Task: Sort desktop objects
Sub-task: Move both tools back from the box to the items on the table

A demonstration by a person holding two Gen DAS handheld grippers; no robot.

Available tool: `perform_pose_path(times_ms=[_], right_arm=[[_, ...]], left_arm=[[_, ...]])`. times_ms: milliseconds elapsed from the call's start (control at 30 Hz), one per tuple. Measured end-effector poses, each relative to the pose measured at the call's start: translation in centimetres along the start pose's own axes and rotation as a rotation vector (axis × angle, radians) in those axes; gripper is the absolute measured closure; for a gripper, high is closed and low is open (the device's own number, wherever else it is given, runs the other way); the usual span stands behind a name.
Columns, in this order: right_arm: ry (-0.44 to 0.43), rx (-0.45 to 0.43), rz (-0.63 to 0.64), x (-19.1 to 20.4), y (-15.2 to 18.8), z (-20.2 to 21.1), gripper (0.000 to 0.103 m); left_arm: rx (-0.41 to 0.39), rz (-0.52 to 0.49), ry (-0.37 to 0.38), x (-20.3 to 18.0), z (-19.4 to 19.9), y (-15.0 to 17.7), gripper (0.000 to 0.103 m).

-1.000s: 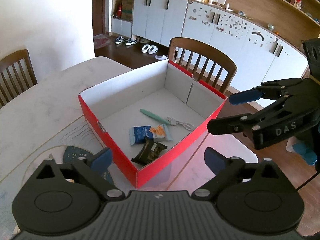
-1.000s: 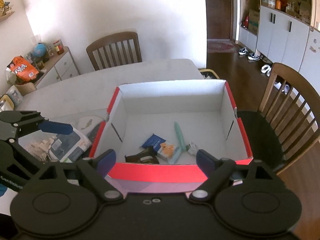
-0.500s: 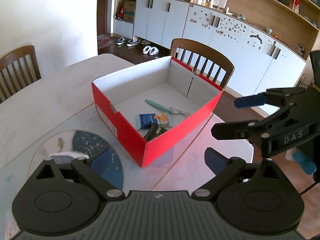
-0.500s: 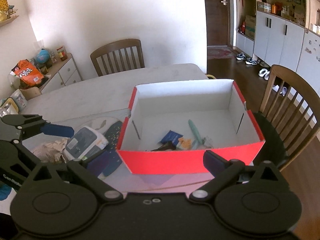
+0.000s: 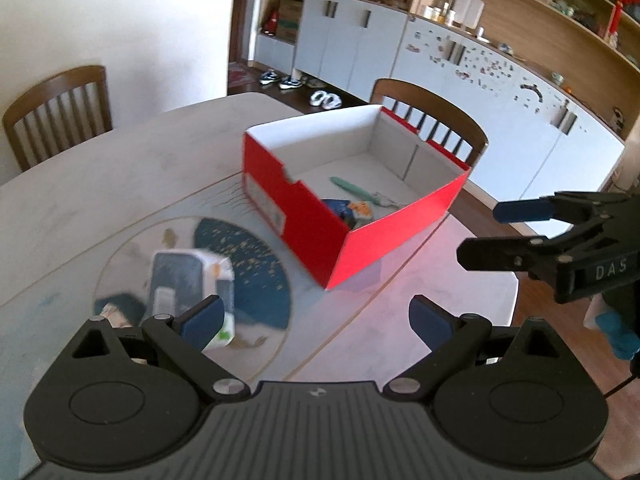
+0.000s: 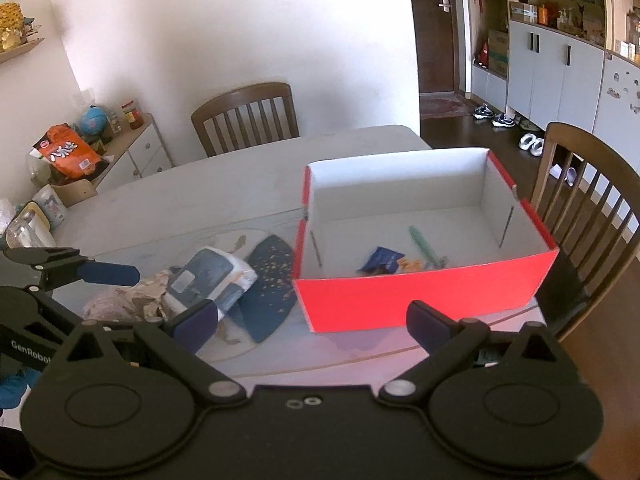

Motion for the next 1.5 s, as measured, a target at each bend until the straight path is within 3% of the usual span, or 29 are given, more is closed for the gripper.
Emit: perform_pose_path(times_ms=[433,933,1500], right_arm=[[-0.046,0.015,0.065,5.8,1.7,-1.3,0.002],[-0.078,0.029,0.114,11.0,3.2,-4.3,0.003],[-0.097,0.077,0.181,15.9,6.7,-7.9,0.008]], left_arm=[[-0.033,0.088,-0.098,5.1,3.4,3.1,0.004],[-0.038,0.163,-0.169,9.8,4.6,5.8,0.004],[0.035,0.212,-0.335,16.9,3.5,12.1,0.004]])
Point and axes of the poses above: each gripper's, at about its wrist camera, not at the fingertips, and z roughly against the way its jaws point, x to its left, y to its underside, the point moved 2 cm from there along -z, roughly the way its jaws point, and after that the axes turned 6 degrees about -z, right-handed, at the moved point
